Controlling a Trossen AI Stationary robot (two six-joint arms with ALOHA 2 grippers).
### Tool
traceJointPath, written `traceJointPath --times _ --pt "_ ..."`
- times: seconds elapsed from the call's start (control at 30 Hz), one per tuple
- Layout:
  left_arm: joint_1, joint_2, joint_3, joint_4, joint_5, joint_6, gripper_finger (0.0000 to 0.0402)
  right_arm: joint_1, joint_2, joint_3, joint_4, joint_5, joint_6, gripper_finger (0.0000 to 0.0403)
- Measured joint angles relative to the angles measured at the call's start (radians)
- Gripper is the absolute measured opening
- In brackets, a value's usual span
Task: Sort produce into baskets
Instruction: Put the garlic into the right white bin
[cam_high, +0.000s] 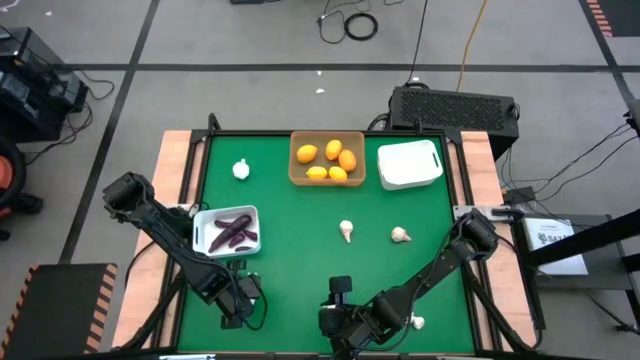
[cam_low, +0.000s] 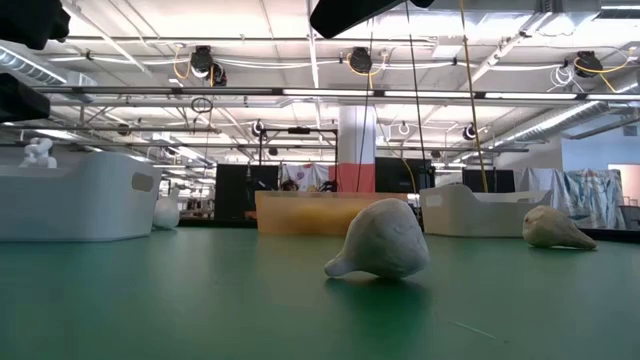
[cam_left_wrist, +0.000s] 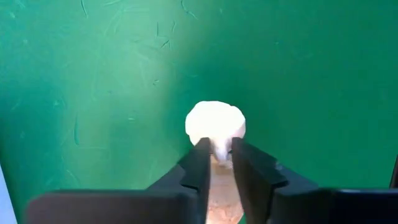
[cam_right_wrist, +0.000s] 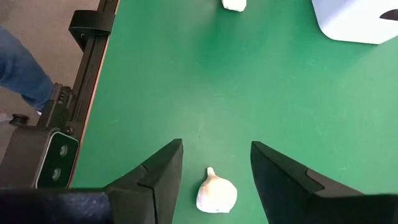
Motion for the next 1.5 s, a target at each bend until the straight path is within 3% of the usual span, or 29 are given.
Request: traceJointPath --times 0.17,0.57,0.8,0.93,1.03,1.17,1.3,1.43,1.5 --pt "0.003 -0.001 0.0 0.0 0.002 0.0 0.001 0.0 0.0 0.0 0.0 0.0 0.001 0.018" --pt "0.078 -0.078 0.051 -0.016 -0.025 0.049 0.0003 0.017 0.0 0.0 -0.057 -0.005 0.048 0.018" --pt "0.202 -0.108 0.093 0.066 -0.184 0.245 0.0003 0.018 0.0 0.0 -0.075 -0.002 0.052 0.018" --pt "0.331 -0.107 0.093 0.229 -0.185 0.411 0.0002 0.018 0.0 0.0 -0.135 0.004 0.067 0.018" --pt "0.436 -0.107 0.093 0.346 -0.184 0.523 0.0002 0.027 0.0 0.0 -0.229 0.082 0.126 0.018" --pt "0.574 -0.101 0.093 0.53 -0.109 0.635 0.0002 0.061 -0.007 0.0 -0.414 0.253 0.244 0.018" --pt "0.697 -0.065 0.092 0.706 0.018 0.683 0.0002 0.092 -0.01 0.0 -0.68 0.374 0.482 0.018" --pt "0.796 -0.002 0.138 0.761 0.08 0.684 0.0002 0.102 -0.014 -0.008 -0.91 0.398 0.733 0.018" --pt "0.834 0.043 0.191 0.761 0.1 0.684 0.0002 0.102 -0.058 -0.06 -0.858 0.398 0.648 0.018"
